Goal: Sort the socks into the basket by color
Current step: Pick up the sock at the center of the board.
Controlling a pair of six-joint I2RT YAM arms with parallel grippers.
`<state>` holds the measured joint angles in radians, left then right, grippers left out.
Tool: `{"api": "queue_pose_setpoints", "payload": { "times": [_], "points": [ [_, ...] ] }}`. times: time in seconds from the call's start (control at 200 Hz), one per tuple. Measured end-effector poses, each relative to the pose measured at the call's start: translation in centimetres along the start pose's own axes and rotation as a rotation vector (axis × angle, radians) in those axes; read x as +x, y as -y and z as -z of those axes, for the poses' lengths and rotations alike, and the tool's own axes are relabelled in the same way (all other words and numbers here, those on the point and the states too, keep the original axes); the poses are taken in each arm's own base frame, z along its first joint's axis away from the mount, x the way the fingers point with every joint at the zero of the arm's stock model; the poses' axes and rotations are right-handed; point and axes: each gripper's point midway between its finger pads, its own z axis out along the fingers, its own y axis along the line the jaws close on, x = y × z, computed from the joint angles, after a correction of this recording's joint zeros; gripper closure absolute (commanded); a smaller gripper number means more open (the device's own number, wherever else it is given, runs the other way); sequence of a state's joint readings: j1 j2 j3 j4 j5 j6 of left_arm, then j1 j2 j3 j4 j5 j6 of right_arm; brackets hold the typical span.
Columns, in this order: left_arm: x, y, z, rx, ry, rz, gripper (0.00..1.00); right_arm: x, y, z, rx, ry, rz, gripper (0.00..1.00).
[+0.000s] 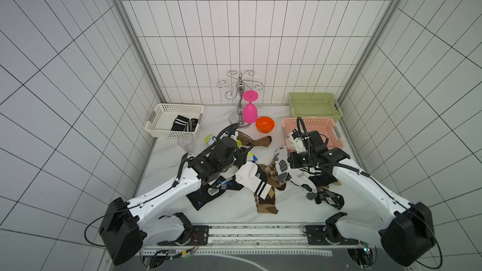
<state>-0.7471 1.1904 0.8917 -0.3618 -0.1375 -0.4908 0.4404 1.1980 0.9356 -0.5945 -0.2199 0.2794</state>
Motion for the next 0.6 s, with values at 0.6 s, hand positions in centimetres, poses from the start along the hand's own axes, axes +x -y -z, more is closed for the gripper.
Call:
{"api": "queue_pose_setpoints", "payload": {
  "times": [0.6],
  "points": [
    [-0.6,0.0,1.5,0.014,0.034,0.009,0.36,-14.8,2.3,8.1,-0.034,0.348,-0.118,1.00]
  ]
}}
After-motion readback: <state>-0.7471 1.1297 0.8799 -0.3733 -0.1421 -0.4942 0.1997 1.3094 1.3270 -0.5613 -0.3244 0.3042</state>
